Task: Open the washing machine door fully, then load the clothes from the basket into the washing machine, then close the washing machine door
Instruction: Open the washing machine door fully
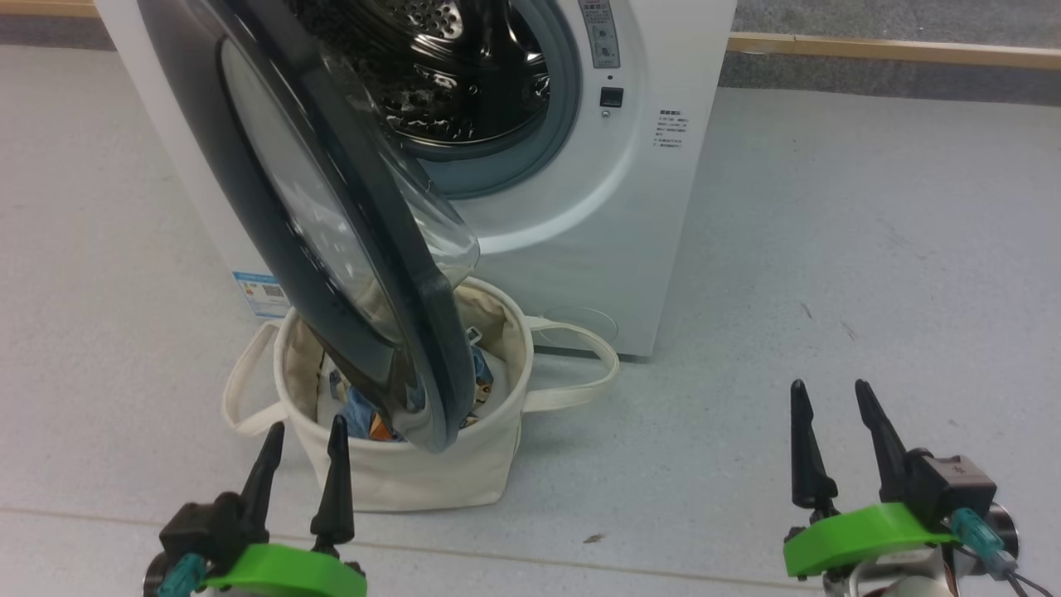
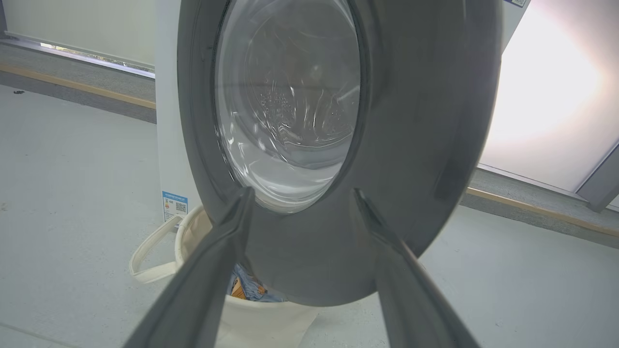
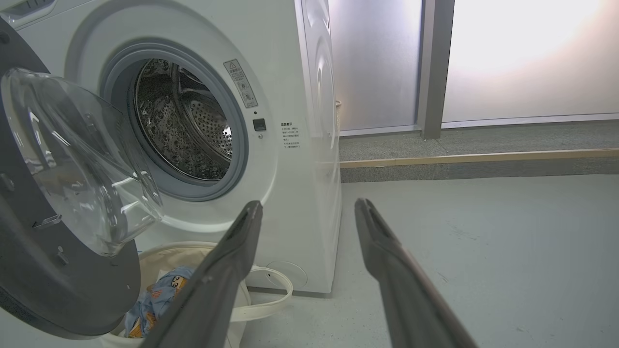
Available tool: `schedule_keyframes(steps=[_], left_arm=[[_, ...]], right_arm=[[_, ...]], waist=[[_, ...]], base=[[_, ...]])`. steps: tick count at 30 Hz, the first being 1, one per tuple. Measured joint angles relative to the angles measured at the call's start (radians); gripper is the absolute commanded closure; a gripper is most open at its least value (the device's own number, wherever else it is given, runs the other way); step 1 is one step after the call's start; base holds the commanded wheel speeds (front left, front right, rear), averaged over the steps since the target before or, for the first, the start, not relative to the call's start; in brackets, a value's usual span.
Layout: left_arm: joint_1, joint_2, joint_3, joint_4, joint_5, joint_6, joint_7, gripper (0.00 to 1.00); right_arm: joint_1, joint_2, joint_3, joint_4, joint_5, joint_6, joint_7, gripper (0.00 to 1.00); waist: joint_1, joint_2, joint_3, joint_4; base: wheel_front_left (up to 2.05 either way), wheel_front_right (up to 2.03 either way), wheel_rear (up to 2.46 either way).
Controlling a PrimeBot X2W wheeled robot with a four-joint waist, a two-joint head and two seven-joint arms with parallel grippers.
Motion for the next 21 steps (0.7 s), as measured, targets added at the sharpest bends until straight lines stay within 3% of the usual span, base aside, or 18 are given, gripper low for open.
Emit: schedule_keyframes(steps=[21], left_arm=[[0.003,0.0,-0.019,0.022,0.01,-0.017,0.0,0.0]], right_arm=[[-0.006,0.003,0.0,-0.003,0.018,0.0,0.0,0.0]], waist=[[0.0,0.0,0.012,-0.009]], base=[[0.0,0.0,0.0]])
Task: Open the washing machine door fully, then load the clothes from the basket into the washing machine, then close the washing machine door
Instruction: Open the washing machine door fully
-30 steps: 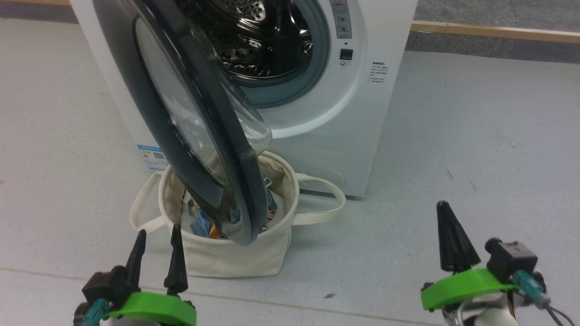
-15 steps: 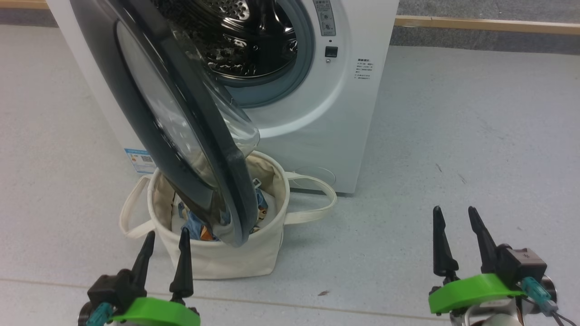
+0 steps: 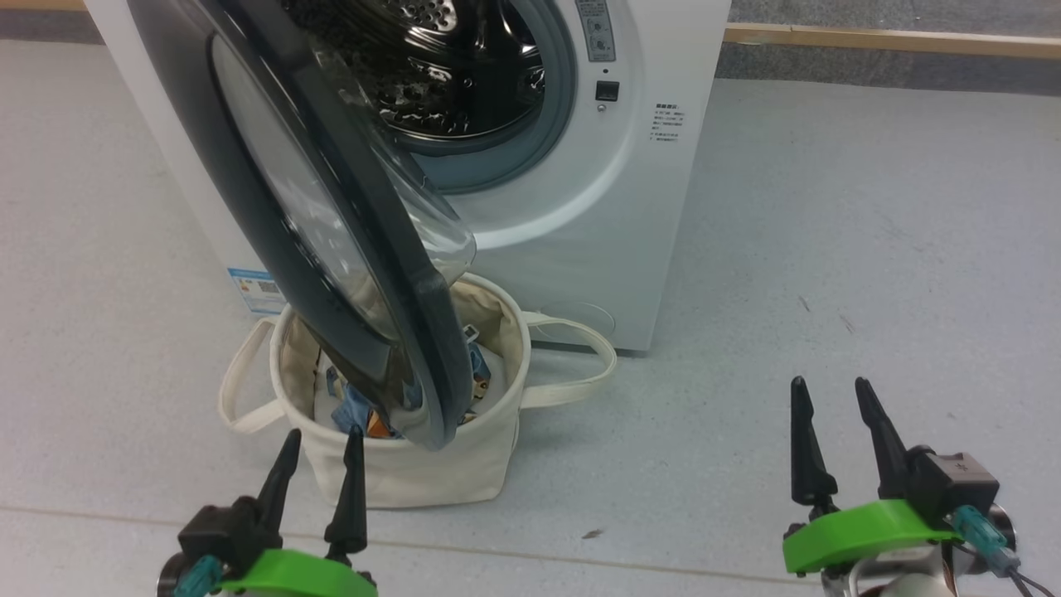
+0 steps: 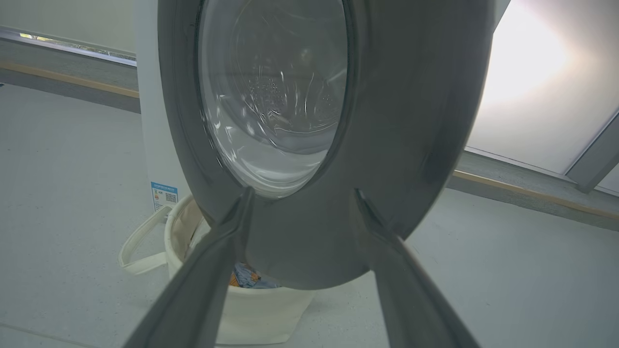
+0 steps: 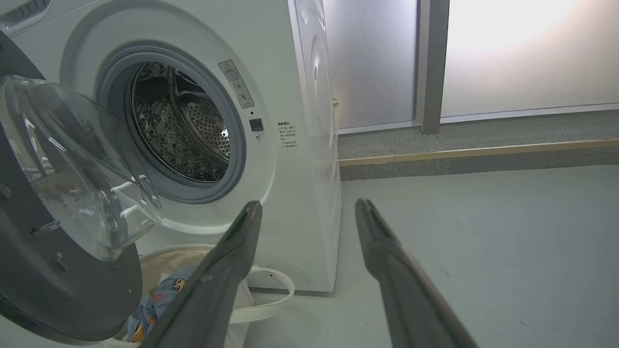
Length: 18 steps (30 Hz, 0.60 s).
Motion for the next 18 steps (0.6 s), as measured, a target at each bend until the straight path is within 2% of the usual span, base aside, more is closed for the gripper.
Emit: schedule_keyframes(steps=[13,18], left_arm=[[-0.002,0.0,-0.012,0.008,0.0,0.001,0.0,0.0],[-0.012,0.001,-0.034,-0.046,0.031,0.011,0.0,0.0]], right_arm=[[-0.004,0.0,0.011,0.021,0.015,0.0,0.0,0.0],[-0.007,0.0,0.011,0.027,0.015,0.0,0.0,0.0]], waist=[[0.0,0.0,-0.001,0.001],[0.0,0.0,0.004,0.008]], base=[[0.0,0.0,0.0],[0.0,0.0,0.0]])
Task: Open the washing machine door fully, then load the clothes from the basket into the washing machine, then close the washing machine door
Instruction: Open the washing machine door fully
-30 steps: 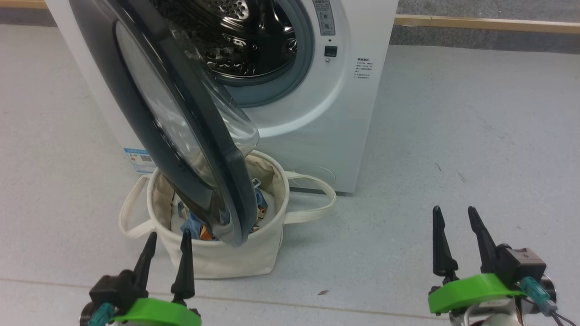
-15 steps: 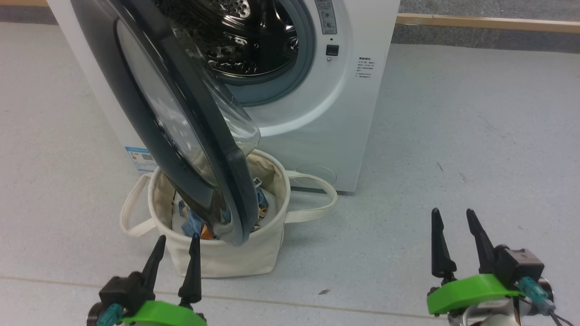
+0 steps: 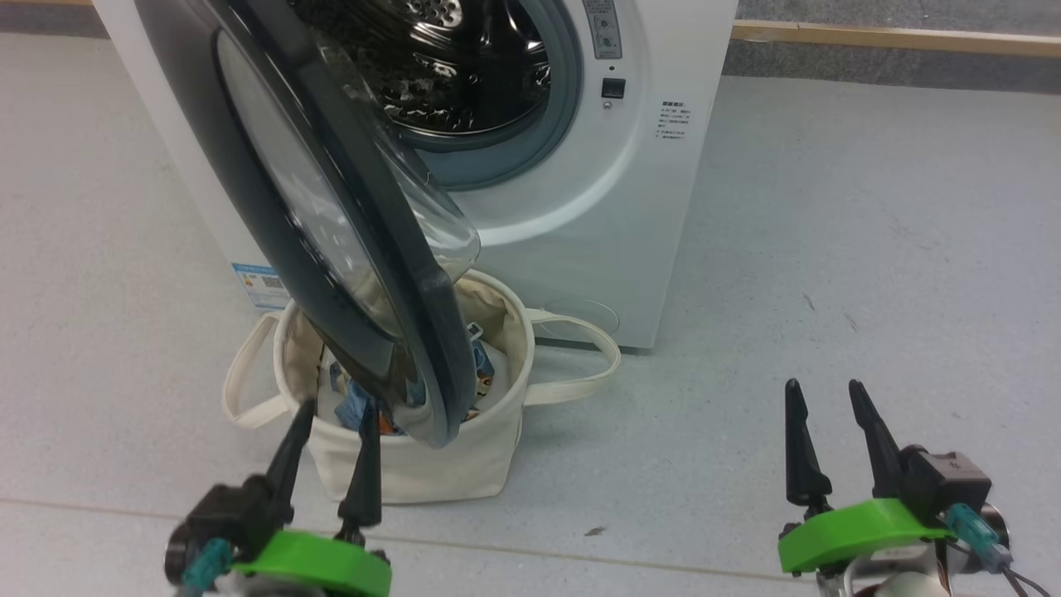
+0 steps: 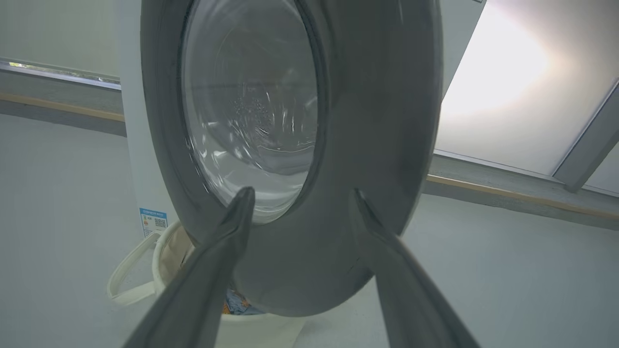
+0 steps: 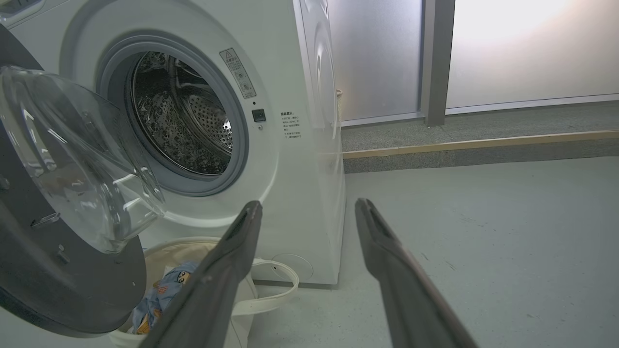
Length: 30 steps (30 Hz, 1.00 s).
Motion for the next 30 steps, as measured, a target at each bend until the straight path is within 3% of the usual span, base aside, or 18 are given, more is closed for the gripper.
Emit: schedule_keyframes(steps=[6,10,18,19,20,24,30], left_arm=[[-0.027,0.001,-0.019,-0.255,-0.011,-0.001,0.0,0.0],[-0.04,0.002,-0.096,-0.387,-0.006,-0.011,-0.001,0.0],[-0.099,0.004,-0.293,-0.322,-0.036,0.001,-0.001,0.0],[-0.111,0.004,-0.312,-0.297,-0.047,0.002,-0.002,0.94],[-0.122,0.004,-0.329,-0.259,-0.069,0.009,-0.002,1.0],[-0.149,0.004,-0.387,-0.067,-0.138,0.045,-0.001,1.0],[-0.228,0.006,-0.394,0.025,-0.177,0.097,-0.001,1.0]], right_arm=[[-0.018,0.0,-0.012,-0.001,-0.006,0.0,0.0,0.0],[-0.021,0.0,-0.012,0.0,-0.009,0.0,0.0,0.0],[-0.047,0.0,0.005,0.007,-0.009,0.0,0.0,0.0],[-0.051,0.0,0.009,0.007,-0.009,0.0,0.0,0.0],[-0.055,0.0,0.013,0.007,-0.009,0.0,0.0,0.0],[-0.058,0.0,0.022,0.012,-0.009,0.0,0.0,0.0],[-0.058,0.0,0.018,0.05,0.01,0.0,0.0,0.0]], waist=[[0.0,0.0,0.009,0.001],[0.0,0.0,0.013,-0.004],[0.0,0.0,0.016,-0.035],[0.0,0.0,0.017,-0.04],[0.0,0.0,0.018,-0.046],[0.0,0.0,0.018,-0.073],[0.0001,0.0,0.021,-0.097]], base=[[0.0,0.0,0.0],[0.0,0.0,0.0],[0.0,0.0,0.0],[0.0,0.0,0.0],[0.0,0.0,0.0],[0.0,0.0,0.0],[0.0,0.0,0.0]])
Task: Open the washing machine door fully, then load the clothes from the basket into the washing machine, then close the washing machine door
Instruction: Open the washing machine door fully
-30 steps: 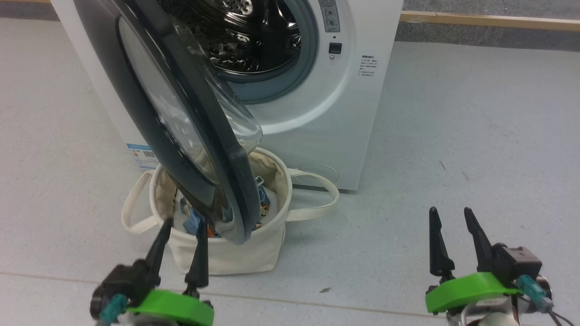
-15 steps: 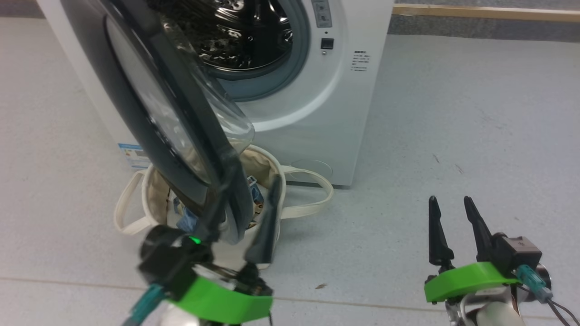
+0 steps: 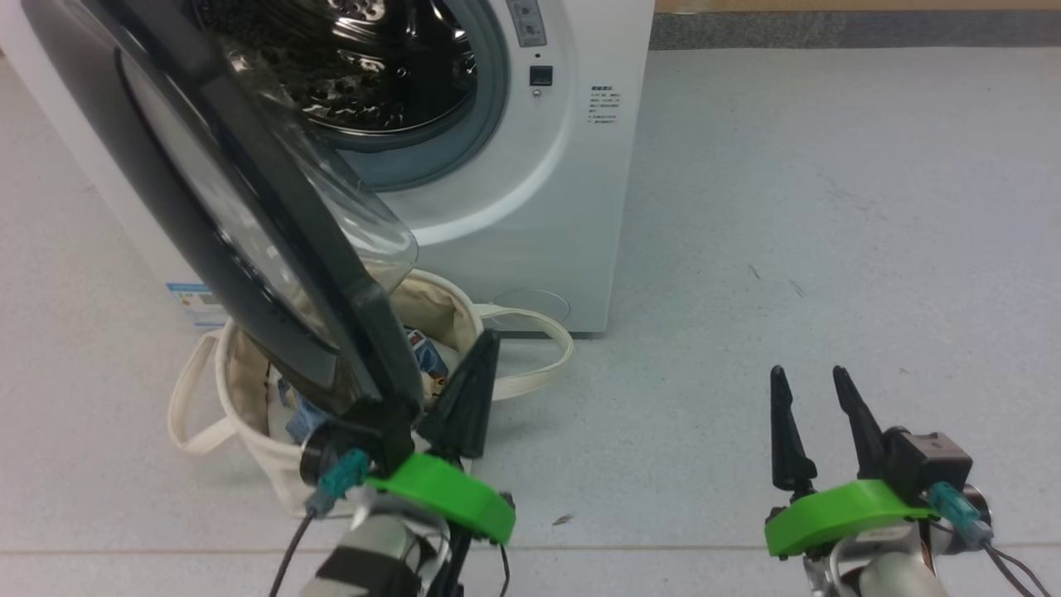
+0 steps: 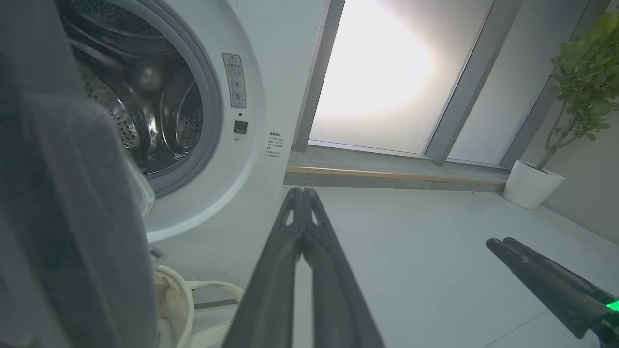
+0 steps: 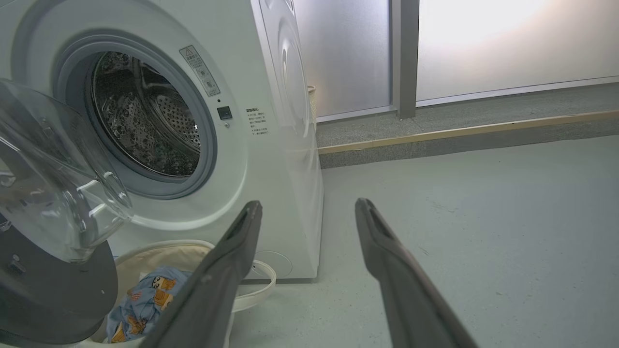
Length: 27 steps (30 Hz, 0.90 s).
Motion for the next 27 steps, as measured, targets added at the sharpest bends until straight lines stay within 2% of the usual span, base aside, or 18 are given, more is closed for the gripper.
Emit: schedule_keyframes(steps=[5,7,13,27], left_arm=[[-0.047,-0.001,0.01,0.045,-0.002,0.04,0.0,1.0],[-0.049,-0.001,0.028,0.086,0.003,0.07,0.0,1.0],[-0.069,-0.002,0.066,0.174,-0.007,0.102,0.0,1.0],[-0.052,-0.021,0.115,0.17,-0.016,0.099,0.0,1.0]], right_arm=[[-0.006,0.0,0.013,0.013,0.009,0.0,0.0,0.0],[-0.017,0.0,0.027,0.015,0.01,0.0,0.0,0.0],[-0.017,0.0,0.042,0.023,0.017,0.0,0.0,0.0],[-0.016,0.0,0.067,0.031,0.02,0.0,0.0,0.0]], waist=[[-0.0001,0.0,-0.003,-0.01],[0.0,0.0,-0.004,-0.009],[0.0,0.0,-0.007,0.004],[-0.0001,0.0,-0.008,0.054]], base=[[0.0,0.0,0.0],[0.0,0.0,0.0],[0.0,0.0,0.0],[0.0,0.0,0.0]])
